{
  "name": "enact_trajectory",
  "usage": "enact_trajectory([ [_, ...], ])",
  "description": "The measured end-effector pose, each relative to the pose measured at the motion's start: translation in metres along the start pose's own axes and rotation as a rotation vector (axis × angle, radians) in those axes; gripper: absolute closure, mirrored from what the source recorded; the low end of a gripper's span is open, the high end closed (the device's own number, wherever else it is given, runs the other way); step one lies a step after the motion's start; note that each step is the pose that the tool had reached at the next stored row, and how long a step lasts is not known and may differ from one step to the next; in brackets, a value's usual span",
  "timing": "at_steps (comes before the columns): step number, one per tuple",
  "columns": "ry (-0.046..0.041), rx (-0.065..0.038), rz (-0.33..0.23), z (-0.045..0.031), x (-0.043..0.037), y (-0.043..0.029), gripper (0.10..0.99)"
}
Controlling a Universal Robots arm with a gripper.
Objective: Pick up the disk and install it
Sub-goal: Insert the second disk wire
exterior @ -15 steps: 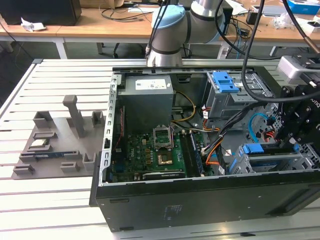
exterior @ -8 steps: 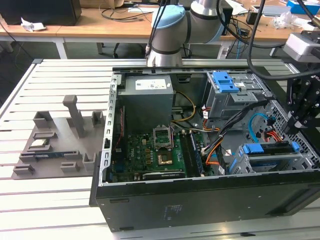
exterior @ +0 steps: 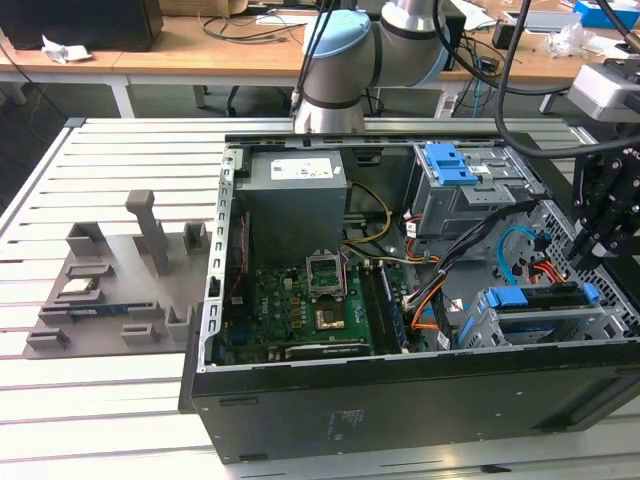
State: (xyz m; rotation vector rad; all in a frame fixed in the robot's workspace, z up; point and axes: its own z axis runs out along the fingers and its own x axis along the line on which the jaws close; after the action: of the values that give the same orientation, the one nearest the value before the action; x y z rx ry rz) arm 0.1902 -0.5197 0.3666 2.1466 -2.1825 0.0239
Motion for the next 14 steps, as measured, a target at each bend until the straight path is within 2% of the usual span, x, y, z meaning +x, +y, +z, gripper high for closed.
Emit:
enact_trajectory([
  [3,0.0000,0.000,0.000,-0.0001,0.0000,0.0000,0.784],
  [5,0.0004,0.000,0.000,-0.0003,-0.0017,0.0001,0.784],
  [7,0.0008,0.000,-0.001,-0.0009,-0.0098,0.0002,0.784],
  [9,0.0028,0.000,-0.001,-0.0064,-0.0144,0.0010,0.784],
  [10,0.0026,0.004,-0.001,-0.0123,-0.0145,0.0029,0.784],
  [11,0.0024,0.009,0.000,-0.0131,-0.0143,0.0091,0.784],
  [14,0.0023,0.014,0.000,-0.0127,-0.0141,0.0212,0.784],
])
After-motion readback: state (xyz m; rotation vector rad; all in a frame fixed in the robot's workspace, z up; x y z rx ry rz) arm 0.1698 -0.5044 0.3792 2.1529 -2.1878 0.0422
